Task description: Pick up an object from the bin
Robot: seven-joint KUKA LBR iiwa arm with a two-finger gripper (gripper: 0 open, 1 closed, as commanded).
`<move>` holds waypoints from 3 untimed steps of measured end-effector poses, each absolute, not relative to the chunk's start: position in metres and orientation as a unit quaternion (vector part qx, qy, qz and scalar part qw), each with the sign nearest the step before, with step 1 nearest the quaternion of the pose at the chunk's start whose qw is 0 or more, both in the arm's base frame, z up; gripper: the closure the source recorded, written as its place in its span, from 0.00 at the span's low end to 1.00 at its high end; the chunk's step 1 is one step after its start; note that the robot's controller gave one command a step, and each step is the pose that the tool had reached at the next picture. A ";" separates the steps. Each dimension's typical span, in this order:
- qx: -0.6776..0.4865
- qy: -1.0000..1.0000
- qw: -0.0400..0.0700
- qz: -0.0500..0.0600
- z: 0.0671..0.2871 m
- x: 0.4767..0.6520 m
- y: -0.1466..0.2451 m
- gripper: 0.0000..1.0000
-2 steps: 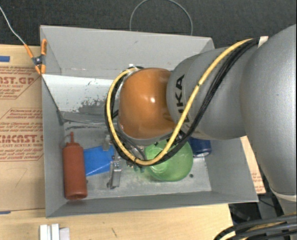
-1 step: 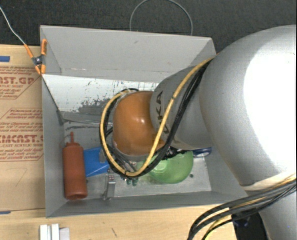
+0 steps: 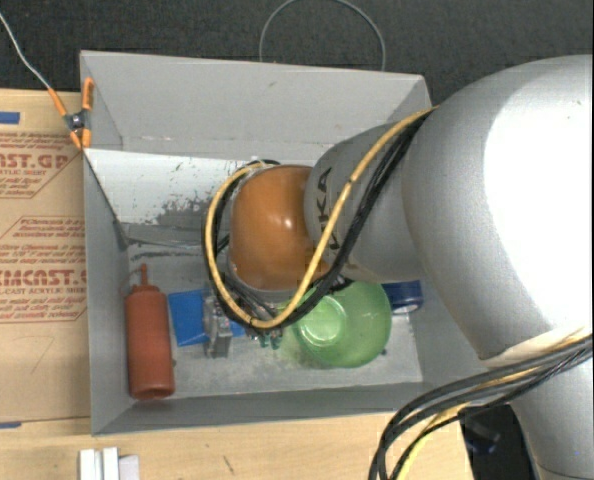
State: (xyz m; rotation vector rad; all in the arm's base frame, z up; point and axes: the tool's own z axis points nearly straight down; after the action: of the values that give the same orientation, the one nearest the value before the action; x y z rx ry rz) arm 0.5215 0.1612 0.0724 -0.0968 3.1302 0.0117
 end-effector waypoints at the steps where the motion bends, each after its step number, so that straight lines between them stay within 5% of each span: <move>1: -0.031 1.000 0.005 0.004 0.072 0.522 0.161 1.00; 2: -0.131 0.991 0.004 0.003 0.108 0.521 0.201 1.00; 3: -0.103 0.995 0.004 0.004 0.190 0.527 0.187 1.00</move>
Offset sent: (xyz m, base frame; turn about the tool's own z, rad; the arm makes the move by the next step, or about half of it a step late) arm 0.0002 0.0481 0.0443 -0.2420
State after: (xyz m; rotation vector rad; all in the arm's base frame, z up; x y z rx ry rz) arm 0.5266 0.1874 0.1901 -0.3218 3.1180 0.0115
